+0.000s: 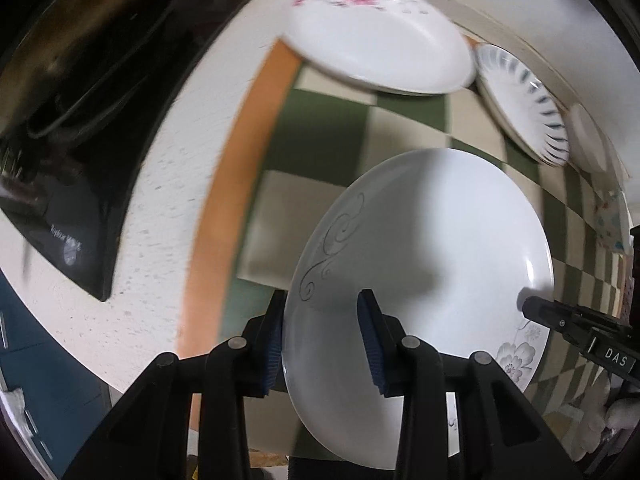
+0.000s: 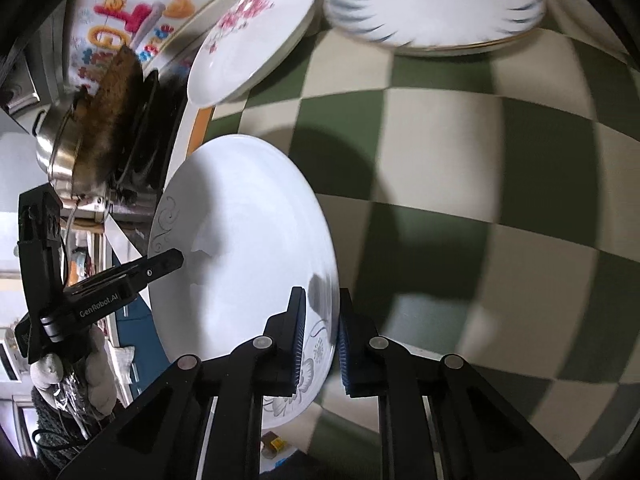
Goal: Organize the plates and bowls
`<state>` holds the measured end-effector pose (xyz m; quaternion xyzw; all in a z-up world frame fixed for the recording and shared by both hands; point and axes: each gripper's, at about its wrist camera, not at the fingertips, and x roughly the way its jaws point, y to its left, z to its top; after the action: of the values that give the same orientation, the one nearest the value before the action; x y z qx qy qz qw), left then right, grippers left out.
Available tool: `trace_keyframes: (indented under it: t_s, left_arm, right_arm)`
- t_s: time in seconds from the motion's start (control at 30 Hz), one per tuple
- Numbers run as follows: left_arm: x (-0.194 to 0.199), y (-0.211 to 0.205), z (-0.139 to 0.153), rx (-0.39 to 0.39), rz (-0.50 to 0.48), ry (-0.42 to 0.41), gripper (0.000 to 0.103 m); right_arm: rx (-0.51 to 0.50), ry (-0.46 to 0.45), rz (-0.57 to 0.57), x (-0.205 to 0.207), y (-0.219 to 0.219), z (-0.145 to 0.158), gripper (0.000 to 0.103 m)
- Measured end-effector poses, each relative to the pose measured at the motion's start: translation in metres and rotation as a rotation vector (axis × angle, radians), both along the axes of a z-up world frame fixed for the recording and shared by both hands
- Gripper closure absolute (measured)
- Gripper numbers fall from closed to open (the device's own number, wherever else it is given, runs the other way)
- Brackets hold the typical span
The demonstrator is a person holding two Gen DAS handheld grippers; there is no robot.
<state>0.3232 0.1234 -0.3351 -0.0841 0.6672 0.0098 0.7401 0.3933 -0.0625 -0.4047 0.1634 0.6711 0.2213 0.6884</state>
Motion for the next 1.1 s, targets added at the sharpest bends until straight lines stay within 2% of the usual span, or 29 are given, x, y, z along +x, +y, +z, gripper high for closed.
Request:
trace_keyframes:
  t_s: [0.23, 0.3, 0.5, 0.6, 0.77, 1.1]
  left_arm:
    - [0.002, -0.058, 0.014, -0.031, -0.118, -0.023, 0.070]
    - [0.003, -0.070, 0.010, -0.039, -0.156, -0.020, 0.070]
    - [0.016, -0.106, -0.006, -0.054, -0.233, 0.008, 0.070]
    - [0.018, -0.119, -0.014, -0.050, -0.253, 0.027, 0.070]
    - [0.025, -0.131, -0.026, -0.017, -0.274, 0.056, 0.070]
    - [0.026, -0.128, -0.022, 0.034, -0.274, 0.056, 0.070]
  right_arm:
    - [-0.027, -0.028, -0.087, -0.014, -0.069, 0.023, 0.086]
    - [-0.038, -0.033, -0.117, -0.018, -0.088, 0.024, 0.086]
    - [-0.042, 0.004, -0.204, -0.028, -0.151, 0.009, 0.086]
    - [-0.054, 0.023, -0.223, -0.032, -0.168, -0.002, 0.086]
    - [-0.043, 0.041, -0.236, -0.034, -0.184, -0.016, 0.086]
    - [-0.054, 0.034, -0.220, -0.027, -0.185, -0.018, 0.086]
